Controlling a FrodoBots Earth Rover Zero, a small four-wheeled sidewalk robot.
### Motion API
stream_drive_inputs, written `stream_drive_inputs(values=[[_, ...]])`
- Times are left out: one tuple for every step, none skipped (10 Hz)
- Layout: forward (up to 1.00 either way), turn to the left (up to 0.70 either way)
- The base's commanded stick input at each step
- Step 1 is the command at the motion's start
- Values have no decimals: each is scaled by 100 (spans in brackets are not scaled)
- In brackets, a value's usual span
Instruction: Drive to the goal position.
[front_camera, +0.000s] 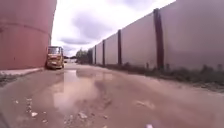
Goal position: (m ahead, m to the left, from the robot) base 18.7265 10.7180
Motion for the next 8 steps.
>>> stream_drive_inputs(values=[[50,-1],[50,-1],[50,-1],[50,-1],[50,-1],[50,-1],[50,-1],[50,-1]])
